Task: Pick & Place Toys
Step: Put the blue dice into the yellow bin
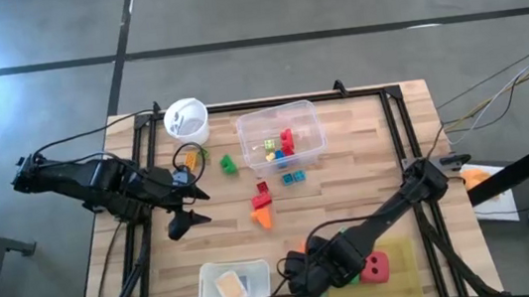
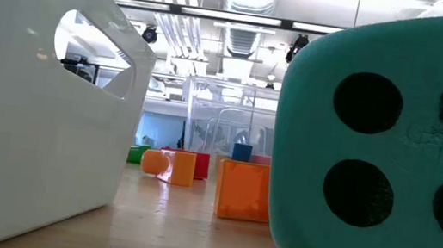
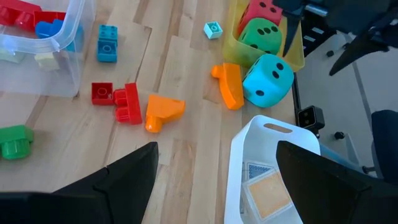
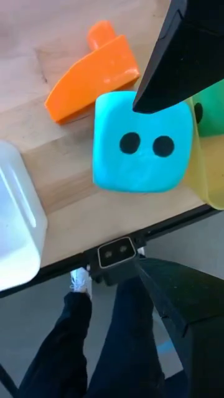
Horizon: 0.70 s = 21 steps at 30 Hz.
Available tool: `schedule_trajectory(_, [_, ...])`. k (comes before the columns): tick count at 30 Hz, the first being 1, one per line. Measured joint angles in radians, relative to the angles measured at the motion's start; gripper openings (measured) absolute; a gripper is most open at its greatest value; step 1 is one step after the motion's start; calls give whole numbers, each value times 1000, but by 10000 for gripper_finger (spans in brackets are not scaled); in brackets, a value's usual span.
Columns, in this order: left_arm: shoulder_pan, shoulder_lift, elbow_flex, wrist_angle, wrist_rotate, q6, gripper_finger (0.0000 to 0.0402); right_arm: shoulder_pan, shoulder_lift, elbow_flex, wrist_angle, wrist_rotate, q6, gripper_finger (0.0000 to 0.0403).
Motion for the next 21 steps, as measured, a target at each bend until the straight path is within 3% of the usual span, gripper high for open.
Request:
schedule_trajectory(10, [0, 0, 0, 0, 0, 0, 330, 27, 0, -44, -54, 17, 54, 389])
schedule_trajectory(21, [0, 0, 0, 0, 0, 1, 330, 24, 0, -132, 19, 37, 36, 389])
